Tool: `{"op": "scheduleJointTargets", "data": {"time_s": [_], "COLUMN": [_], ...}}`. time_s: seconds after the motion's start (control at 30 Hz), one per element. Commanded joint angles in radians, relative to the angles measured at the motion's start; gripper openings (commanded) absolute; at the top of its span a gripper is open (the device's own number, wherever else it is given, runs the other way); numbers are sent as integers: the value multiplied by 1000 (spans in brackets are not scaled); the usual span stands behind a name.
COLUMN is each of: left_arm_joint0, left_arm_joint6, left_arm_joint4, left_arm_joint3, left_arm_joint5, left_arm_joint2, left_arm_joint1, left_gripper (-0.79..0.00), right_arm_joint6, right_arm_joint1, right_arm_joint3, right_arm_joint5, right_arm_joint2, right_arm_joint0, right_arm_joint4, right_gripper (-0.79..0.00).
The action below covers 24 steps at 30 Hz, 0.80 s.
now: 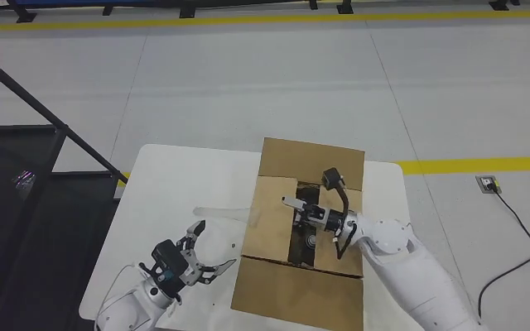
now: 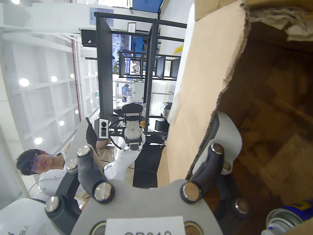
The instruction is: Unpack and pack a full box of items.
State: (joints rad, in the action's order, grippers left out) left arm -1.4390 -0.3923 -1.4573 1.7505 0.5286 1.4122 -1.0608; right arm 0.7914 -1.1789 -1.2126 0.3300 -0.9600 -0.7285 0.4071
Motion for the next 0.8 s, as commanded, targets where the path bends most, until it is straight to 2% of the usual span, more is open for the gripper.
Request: {"op": "scheduleJointTargets", "data": {"time_s": [0.0, 0.1, 0.2, 0.43, 0.77], "left_arm_joint0": [3, 8, 13, 29, 28], "left_arm_joint6": [8, 19, 25, 38, 26], "left_arm_joint4": [-12, -29, -39, -28, 49], "left_arm_joint3": [8, 22, 32, 23, 6], "left_arm_joint5": [9, 20, 22, -13, -118], "left_arm_joint2": [-9, -25, -41, -65, -48], "left_arm_joint1": [0, -1, -2, -8, -17], "left_gripper": [0, 0, 0, 0, 0], "right_arm_joint6": [10, 14, -35, -114, -145], "right_arm_joint1": [-2, -7, -14, -42, -104], "right_arm_joint3": [-23, -63, -107, -177, -126], "right_arm_joint5": [20, 40, 57, 26, -16], "right_arm_joint2": [-4, -5, 0, 65, 191], "right_arm_joint0": [0, 1, 1, 31, 127], "right_arm_joint4": [17, 29, 10, -66, -106], "right_gripper": [0, 0, 0, 0, 0]}}
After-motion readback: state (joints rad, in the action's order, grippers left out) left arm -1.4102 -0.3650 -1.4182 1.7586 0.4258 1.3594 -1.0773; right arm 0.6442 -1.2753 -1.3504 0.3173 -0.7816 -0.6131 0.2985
